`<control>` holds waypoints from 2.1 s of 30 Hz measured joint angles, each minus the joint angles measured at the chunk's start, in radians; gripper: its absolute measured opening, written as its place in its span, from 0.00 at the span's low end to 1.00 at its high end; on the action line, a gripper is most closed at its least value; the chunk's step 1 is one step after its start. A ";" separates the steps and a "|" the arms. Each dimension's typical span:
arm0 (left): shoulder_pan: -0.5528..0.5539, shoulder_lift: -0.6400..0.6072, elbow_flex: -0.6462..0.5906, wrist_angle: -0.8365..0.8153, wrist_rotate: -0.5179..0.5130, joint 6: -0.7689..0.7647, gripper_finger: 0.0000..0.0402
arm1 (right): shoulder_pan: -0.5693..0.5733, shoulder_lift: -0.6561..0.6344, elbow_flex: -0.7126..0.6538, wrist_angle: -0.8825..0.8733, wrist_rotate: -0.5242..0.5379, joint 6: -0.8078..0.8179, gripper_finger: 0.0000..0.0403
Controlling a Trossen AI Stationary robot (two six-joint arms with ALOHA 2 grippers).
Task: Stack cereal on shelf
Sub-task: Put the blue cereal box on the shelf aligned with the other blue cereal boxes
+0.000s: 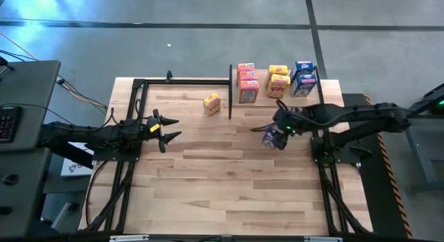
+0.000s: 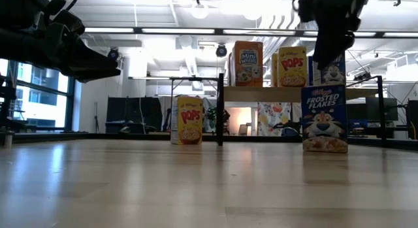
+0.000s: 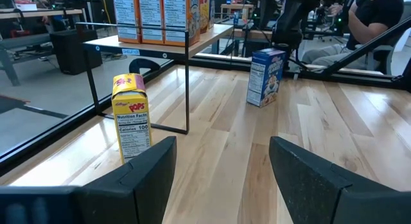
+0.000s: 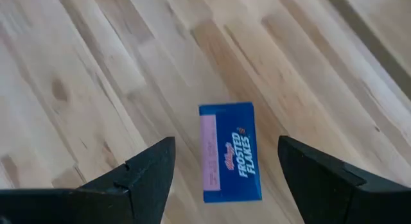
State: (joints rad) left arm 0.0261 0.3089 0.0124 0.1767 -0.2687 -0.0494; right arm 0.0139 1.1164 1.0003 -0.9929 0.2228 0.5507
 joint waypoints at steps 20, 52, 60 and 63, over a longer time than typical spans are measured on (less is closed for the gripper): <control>0.000 0.000 0.000 0.000 0.000 0.000 0.60 | -0.101 0.301 0.102 -0.145 -0.176 -0.061 0.67; 0.000 0.000 0.000 0.000 0.000 0.000 0.60 | -0.101 0.349 0.102 -0.204 -0.209 -0.088 0.39; 0.000 0.000 0.000 0.000 0.000 0.000 0.60 | -0.101 0.329 0.202 -0.368 -0.213 -0.126 0.39; 0.000 0.000 0.000 0.000 0.000 0.000 0.60 | -0.101 0.328 0.284 -0.477 -0.190 -0.167 0.39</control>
State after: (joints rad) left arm 0.0257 0.3090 0.0124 0.1768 -0.2691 -0.0494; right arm -0.0872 1.4445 1.2841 -1.4694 0.0325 0.3832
